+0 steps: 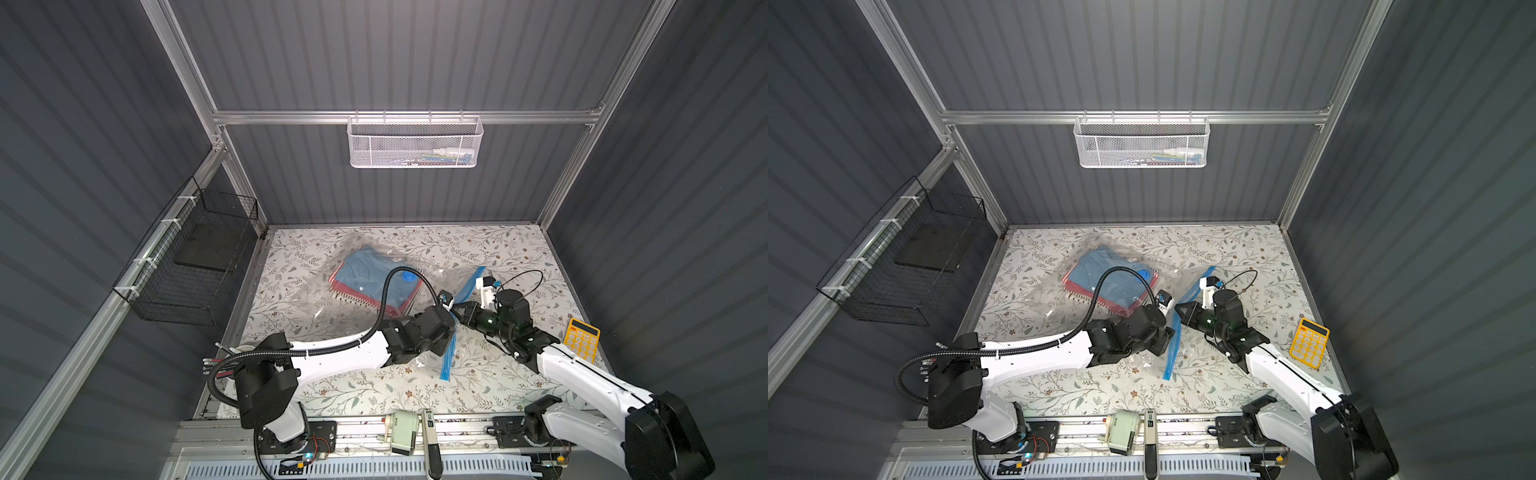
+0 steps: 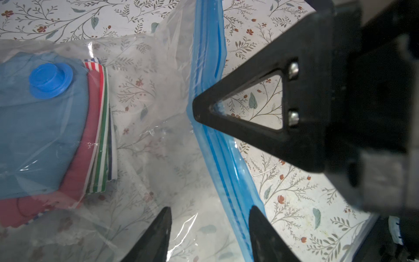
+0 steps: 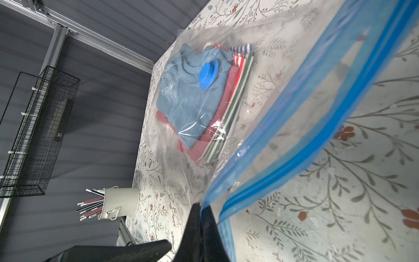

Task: Take the tank top out of the vacuum bag
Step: Open the vacuum bag at the center of the board.

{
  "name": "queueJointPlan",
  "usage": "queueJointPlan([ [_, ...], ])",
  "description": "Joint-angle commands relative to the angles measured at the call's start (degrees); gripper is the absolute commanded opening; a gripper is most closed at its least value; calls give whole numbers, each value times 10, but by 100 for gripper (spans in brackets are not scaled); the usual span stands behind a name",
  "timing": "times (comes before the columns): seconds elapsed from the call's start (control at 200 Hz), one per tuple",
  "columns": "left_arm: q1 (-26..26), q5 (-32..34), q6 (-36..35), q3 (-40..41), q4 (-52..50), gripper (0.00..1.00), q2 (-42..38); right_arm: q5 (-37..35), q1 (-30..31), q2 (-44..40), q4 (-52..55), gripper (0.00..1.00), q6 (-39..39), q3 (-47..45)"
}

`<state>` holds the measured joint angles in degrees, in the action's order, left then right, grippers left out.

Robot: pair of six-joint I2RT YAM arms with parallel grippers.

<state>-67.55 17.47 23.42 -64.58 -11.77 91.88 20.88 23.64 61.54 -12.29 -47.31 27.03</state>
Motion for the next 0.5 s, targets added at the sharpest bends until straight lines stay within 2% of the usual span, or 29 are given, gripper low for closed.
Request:
queueJointPlan([
  [0.0, -6, -10, 15, -10, 15, 57, 3, -10, 4, 8, 5, 0, 9, 18],
  [0.145, -9, -13, 15, -15, 12, 57, 13, -10, 7, 19, 3, 0, 9, 22],
  [0.495, -14, 45, 15, -34, -34, 57, 45, -10, 12, 19, 4, 0, 9, 28],
])
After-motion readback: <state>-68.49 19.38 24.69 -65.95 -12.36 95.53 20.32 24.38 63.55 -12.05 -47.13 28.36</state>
